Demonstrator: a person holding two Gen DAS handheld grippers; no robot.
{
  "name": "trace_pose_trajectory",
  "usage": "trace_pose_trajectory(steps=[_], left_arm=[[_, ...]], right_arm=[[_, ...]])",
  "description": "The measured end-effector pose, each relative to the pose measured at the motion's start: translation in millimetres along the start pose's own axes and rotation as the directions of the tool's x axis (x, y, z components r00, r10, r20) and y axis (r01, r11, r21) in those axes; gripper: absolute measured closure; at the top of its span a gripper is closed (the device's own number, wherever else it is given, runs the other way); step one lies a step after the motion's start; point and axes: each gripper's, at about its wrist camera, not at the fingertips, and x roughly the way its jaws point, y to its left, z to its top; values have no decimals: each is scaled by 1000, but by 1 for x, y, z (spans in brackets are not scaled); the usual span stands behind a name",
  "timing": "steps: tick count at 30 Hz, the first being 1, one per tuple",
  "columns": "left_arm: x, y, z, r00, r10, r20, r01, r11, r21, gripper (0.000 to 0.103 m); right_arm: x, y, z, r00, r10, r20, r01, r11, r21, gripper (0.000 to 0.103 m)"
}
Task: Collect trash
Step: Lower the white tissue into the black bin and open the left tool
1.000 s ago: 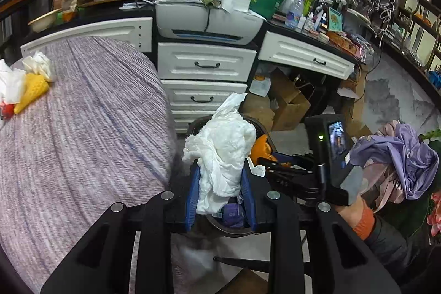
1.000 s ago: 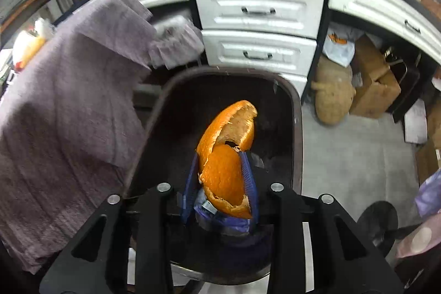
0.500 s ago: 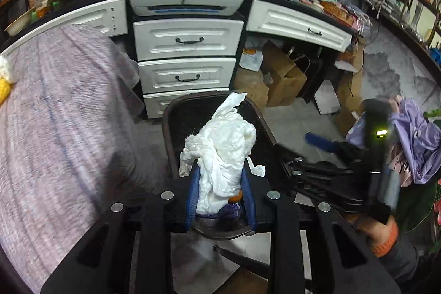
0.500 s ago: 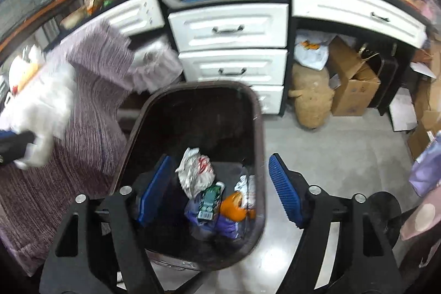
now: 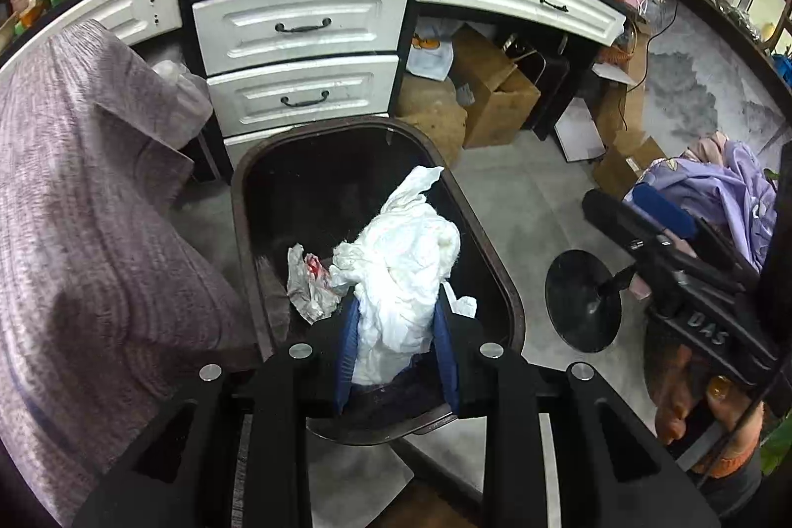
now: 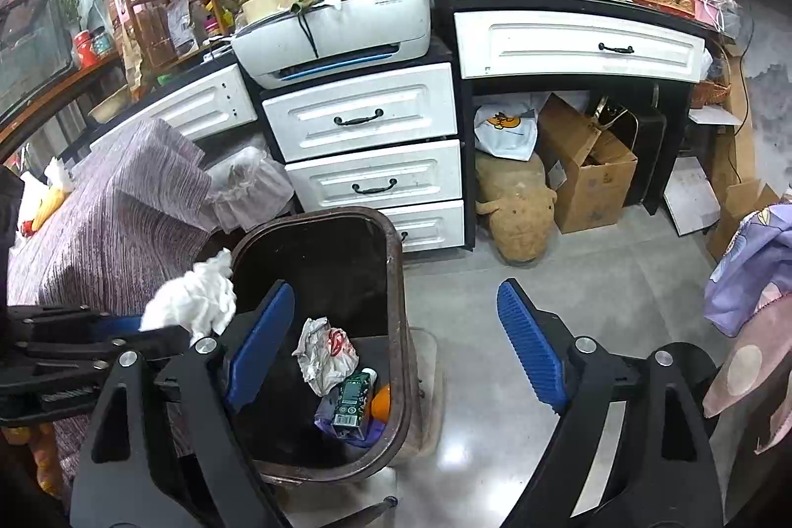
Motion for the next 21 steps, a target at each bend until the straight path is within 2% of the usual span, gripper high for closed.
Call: trace_pose_trajectory(steps=[6,10,13,14,15,21], left_arm=[[15,0,-1,999,-20,-38,19,1000,-15,73],[18,-4,1,999,-18,-38,18,1000,1,66],[16,-7,3,999,-29,-25,30,1000,6,46],[16,-9,3,999,-33,-18,34,999,10,34],[15,-9,3,999,-34,-13,34,999,14,28],[14,-15,-2,1000,-7,-14,8,999,47,17]], right_arm=[[-2,-8,0,1000,-6,5,6,1000,25,19],[-5,-12,1,1000,-13,12,13,999,33,19],[-5,-14,1,1000,-16,14,16,999,39,19],[-6,-14,1,1000,-17,17,16,999,43,19],[-6,-15,1,1000,-17,18,16,999,45,19],[-9,-21,2,999,-25,32,22,998,66,14]])
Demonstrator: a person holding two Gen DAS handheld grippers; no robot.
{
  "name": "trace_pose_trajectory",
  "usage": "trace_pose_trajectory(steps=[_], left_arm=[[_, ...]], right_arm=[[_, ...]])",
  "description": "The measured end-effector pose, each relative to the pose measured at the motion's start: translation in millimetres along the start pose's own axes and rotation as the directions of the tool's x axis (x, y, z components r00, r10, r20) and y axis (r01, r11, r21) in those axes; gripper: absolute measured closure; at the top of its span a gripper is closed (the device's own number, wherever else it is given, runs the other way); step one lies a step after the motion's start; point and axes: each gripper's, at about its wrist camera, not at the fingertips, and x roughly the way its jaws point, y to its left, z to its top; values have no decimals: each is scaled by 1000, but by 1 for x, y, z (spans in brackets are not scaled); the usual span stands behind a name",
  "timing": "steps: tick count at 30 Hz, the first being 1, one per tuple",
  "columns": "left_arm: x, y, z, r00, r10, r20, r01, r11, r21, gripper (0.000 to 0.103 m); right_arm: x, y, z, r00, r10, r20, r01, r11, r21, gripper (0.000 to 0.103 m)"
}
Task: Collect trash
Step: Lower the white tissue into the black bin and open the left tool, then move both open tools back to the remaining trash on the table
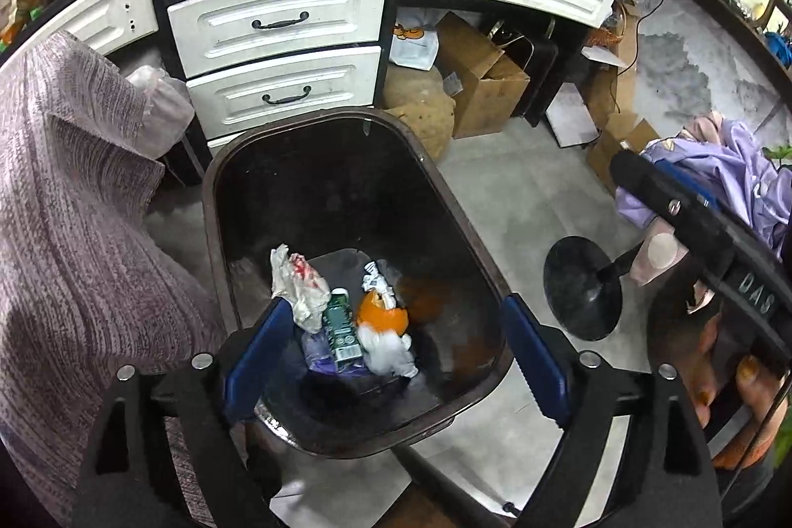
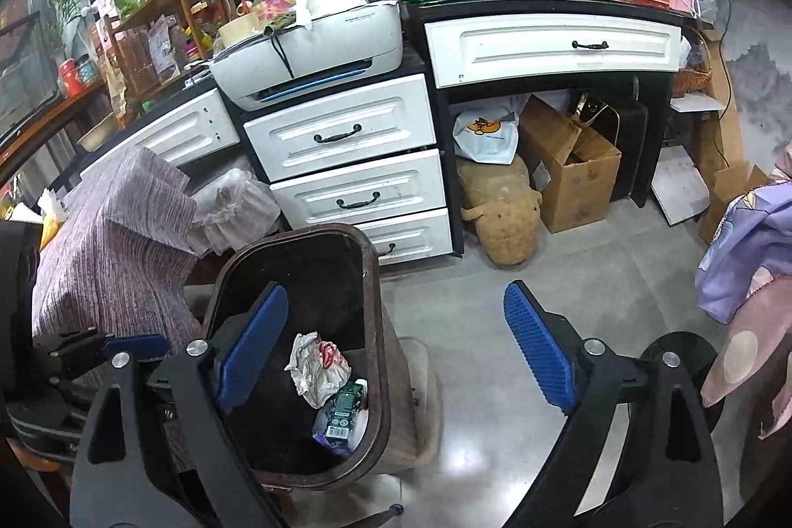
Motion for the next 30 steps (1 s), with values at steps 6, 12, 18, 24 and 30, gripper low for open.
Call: trace_pose_trajectory(steps=[6,12,18,24,30], left_arm=[[-14,-1,-7,1000,-6,30,6,1000,1,13],[-41,2,-12,996,6,92,-4,1000,-21,11],[-70,15,-16,988,19,150,-11,998,-56,10],[-102,29,-25,974,79,213,-64,995,-76,9],[-130,52,-39,958,145,245,-127,988,-90,9]], right_arm=[[0,-3,-1,1000,5,-2,-5,1000,20,12],[0,-1,1,1000,15,1,-15,1000,23,11],[-2,8,5,998,69,7,-69,997,37,11],[-6,35,11,992,127,19,-126,992,-11,10],[-8,85,22,979,205,19,-201,972,-125,10]])
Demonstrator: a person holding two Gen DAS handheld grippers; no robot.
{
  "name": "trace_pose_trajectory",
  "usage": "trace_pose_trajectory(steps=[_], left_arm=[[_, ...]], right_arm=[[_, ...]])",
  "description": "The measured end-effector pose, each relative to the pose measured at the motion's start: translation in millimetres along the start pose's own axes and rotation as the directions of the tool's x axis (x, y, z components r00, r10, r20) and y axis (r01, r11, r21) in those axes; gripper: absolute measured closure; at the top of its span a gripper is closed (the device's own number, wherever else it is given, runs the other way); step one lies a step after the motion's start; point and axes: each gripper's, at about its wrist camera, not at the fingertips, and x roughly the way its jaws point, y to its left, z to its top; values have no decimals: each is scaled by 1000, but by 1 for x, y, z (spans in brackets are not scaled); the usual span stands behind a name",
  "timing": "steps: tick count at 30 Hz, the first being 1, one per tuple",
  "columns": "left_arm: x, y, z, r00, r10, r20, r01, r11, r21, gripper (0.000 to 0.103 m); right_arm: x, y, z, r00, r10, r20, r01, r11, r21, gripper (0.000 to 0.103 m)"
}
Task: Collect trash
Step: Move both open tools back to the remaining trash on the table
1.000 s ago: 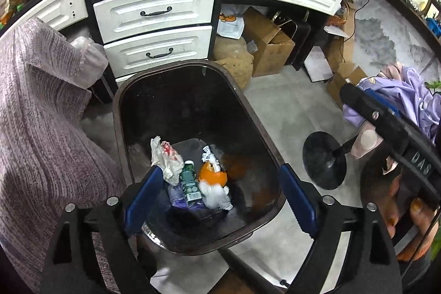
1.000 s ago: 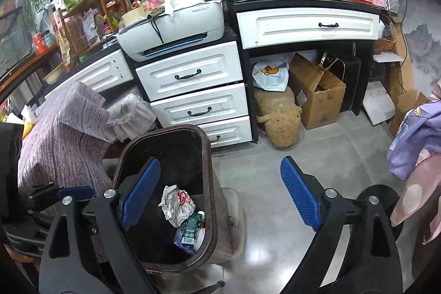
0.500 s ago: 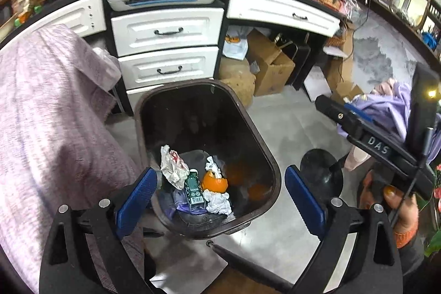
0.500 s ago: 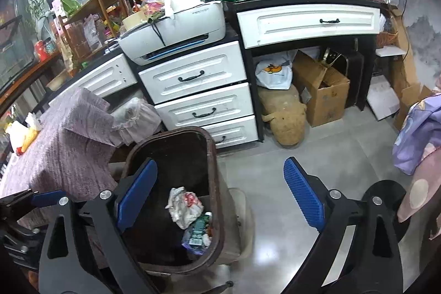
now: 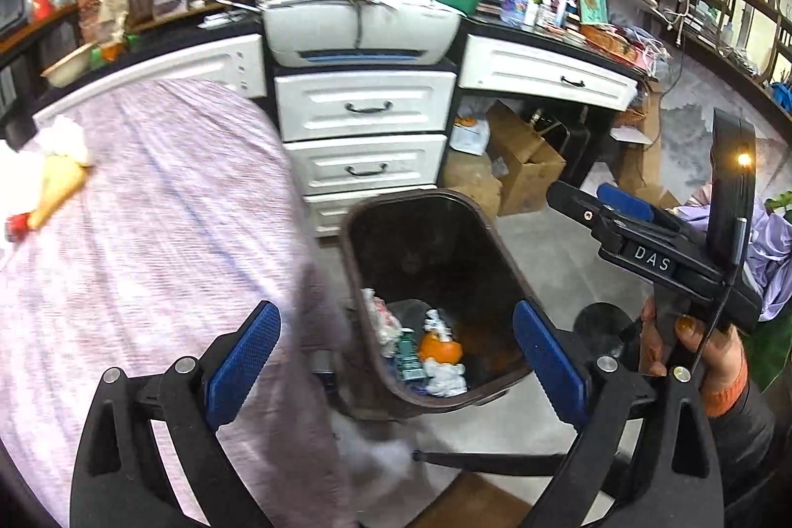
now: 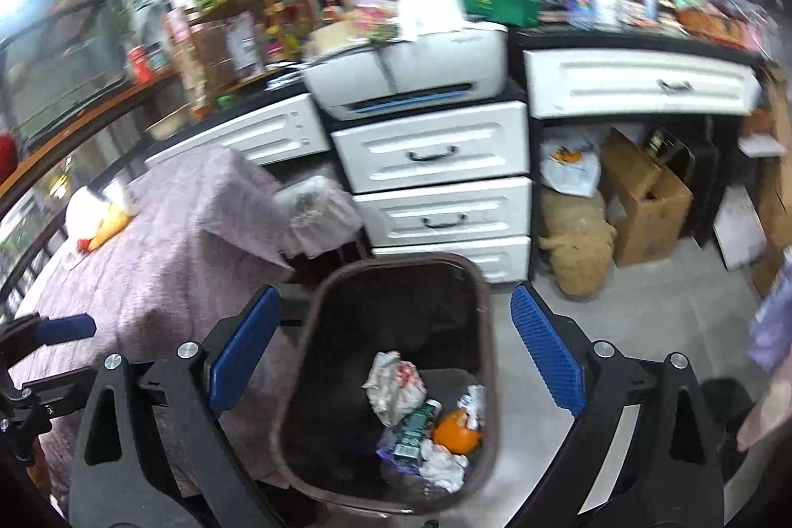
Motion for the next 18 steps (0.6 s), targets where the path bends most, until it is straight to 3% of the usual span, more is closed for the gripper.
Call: trace_pose_trajectory(steps=[6,10,14,18], left_arm=[[-24,46,-5,998,69,14,-68,995,-71,8],[-43,80,-11,992,126,16,-123,986,-114,8],[-64,123,-25,980,198,0,-195,965,-174,8],[-78,167,-35,967,255,-21,-252,934,-254,8]], right_arm=[[15,57,15,987,150,-57,-155,985,-79,9],[15,102,26,970,230,-82,-241,954,-179,9],[22,137,35,933,324,-157,-353,909,-221,9],[38,171,35,901,365,-233,-418,875,-244,9]])
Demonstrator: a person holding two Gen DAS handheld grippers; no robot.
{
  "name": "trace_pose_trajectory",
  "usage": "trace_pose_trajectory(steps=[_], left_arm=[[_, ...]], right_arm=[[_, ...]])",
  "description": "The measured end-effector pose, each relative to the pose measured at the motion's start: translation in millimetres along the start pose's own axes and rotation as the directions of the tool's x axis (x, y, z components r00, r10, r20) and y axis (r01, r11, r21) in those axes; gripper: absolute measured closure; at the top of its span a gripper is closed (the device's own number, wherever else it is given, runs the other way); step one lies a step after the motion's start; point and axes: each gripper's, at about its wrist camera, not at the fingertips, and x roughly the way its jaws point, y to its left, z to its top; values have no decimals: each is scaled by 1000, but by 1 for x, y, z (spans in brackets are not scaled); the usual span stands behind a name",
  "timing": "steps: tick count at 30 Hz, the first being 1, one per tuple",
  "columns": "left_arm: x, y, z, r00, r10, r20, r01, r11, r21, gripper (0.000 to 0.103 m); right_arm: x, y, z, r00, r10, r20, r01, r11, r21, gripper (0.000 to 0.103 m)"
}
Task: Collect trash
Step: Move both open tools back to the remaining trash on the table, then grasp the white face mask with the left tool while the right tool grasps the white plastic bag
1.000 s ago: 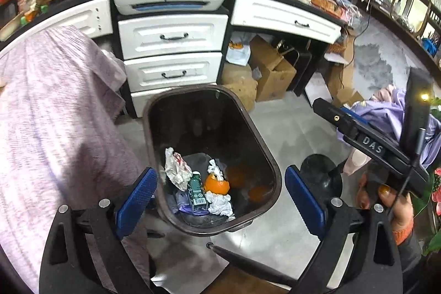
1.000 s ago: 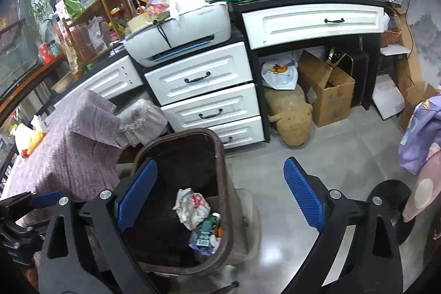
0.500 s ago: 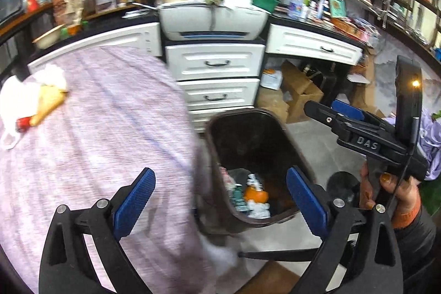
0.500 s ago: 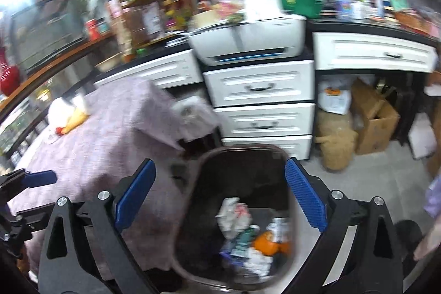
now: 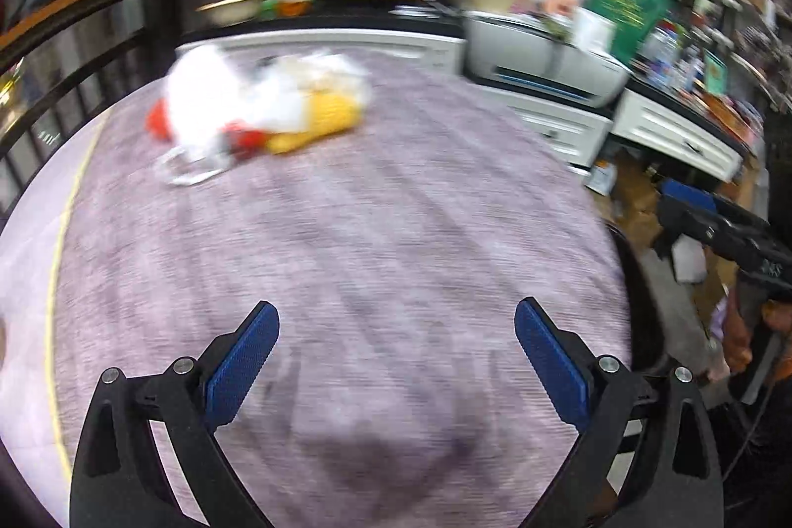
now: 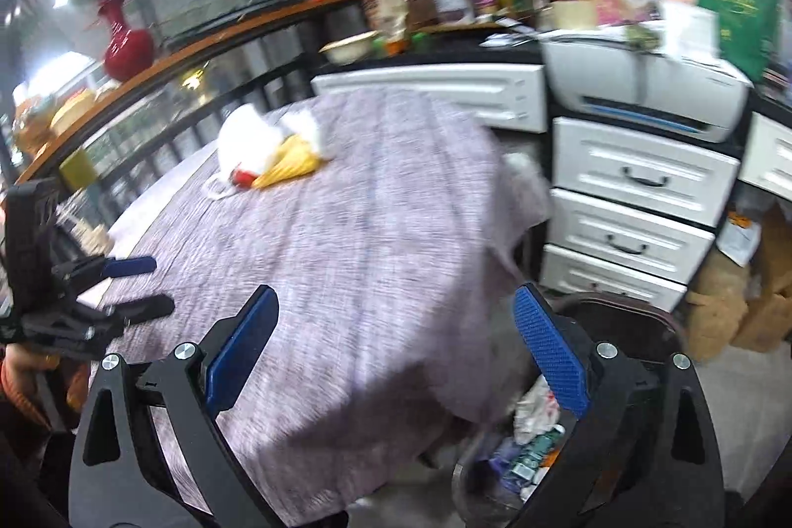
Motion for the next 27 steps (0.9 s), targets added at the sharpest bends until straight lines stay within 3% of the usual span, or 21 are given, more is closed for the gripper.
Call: trace_pose_trajectory(steps=[3,7,10,13,15,17,20,22,27], left_arm=[[-1,30,5,1000,18,8,-17,997,-72,8],[3,61,14,998,57,24,-55,995,-86,11],[10,84,30,996,85,35,-82,993,-87,12],[21,116,49,995,91,45,-84,985,-151,14],[33,137,63,996,79,38,-69,974,-214,27],[48,151,76,995,91,28,-81,963,-255,33],[72,176,95,993,112,21,-100,947,-306,37],[83,184,104,995,92,26,-79,942,-328,39],[100,178,119,997,67,37,-54,961,-272,51]], right_arm=[[24,19,12,999,35,-40,-37,999,-29,9],[57,43,30,993,79,-88,-83,996,-36,9],[77,56,42,988,102,-115,-107,993,-40,9],[91,68,57,987,101,-121,-109,992,-56,9],[101,76,65,985,115,-126,-122,991,-56,9],[114,88,75,981,134,-137,-144,987,-67,9],[135,109,88,978,150,-148,-166,981,-104,11],[148,121,96,976,159,-145,-178,976,-122,18],[189,135,117,976,155,-152,-178,973,-148,28]])
